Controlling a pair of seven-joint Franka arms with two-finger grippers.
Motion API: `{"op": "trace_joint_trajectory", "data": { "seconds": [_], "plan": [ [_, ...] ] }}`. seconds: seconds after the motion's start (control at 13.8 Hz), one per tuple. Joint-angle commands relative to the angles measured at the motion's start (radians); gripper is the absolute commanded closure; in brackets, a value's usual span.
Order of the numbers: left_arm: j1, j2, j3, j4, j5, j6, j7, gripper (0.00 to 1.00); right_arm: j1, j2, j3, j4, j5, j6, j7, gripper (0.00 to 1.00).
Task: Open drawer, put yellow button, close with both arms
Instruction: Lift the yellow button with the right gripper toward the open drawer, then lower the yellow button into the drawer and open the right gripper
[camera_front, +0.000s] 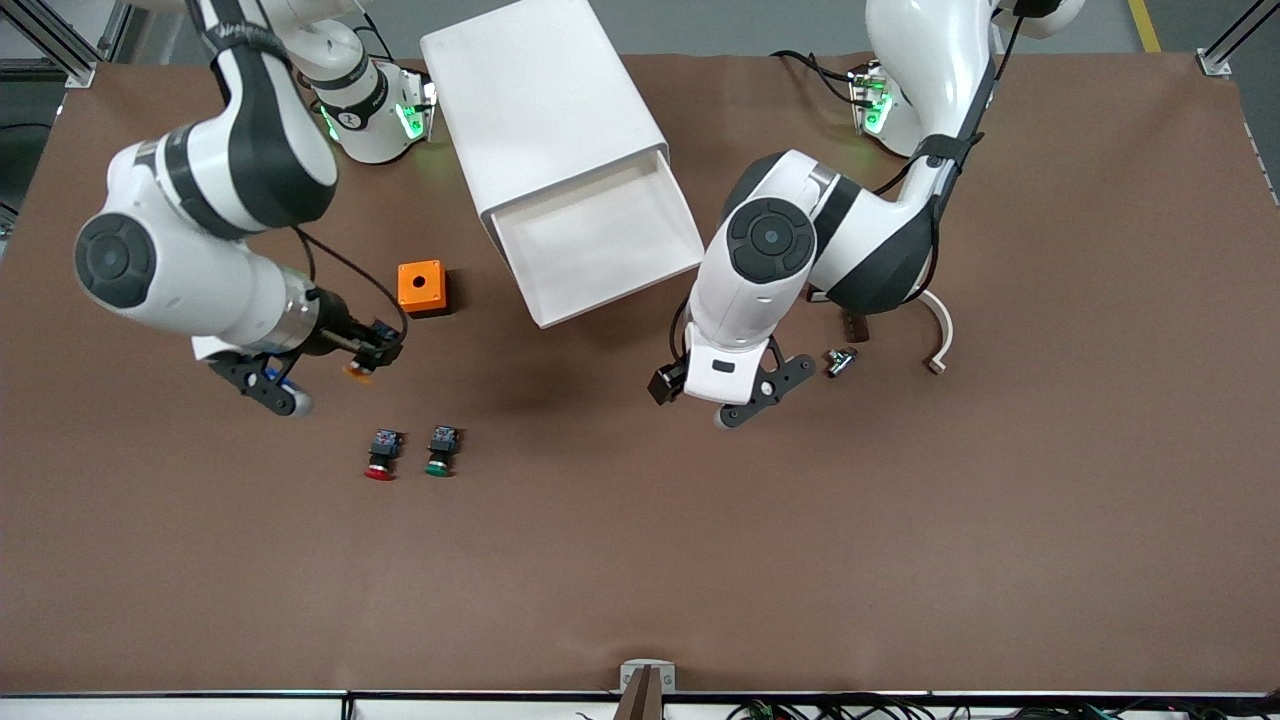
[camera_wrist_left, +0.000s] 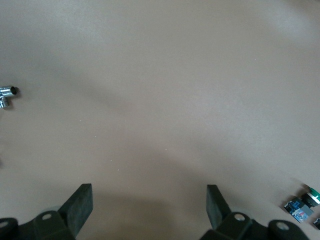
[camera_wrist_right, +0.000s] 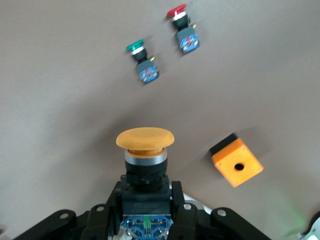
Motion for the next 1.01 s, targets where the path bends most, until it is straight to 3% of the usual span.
{"op": "trace_joint_trajectory", "data": {
  "seconds": [0.0, 0.65, 0.94],
  "plan": [
    [-0.001, -0.029, 0.0, -0.028, 0.029, -0.003, -0.014, 0.0, 0.112, -0.053, -0.007, -0.025, 0.024, 0.006, 0.18, 1.0],
    [-0.029, -0.068, -0.002, -0.109, 0.043, -0.006, -0.003, 0.0, 0.486, -0.026, -0.01, -0.038, 0.001, 0.232, 0.745, 1.0],
    [-0.046, -0.072, -0.013, -0.122, 0.081, -0.049, 0.035, 0.0, 0.578, 0.02, -0.01, -0.053, -0.082, 0.275, 0.969, 1.0]
  ]
}}
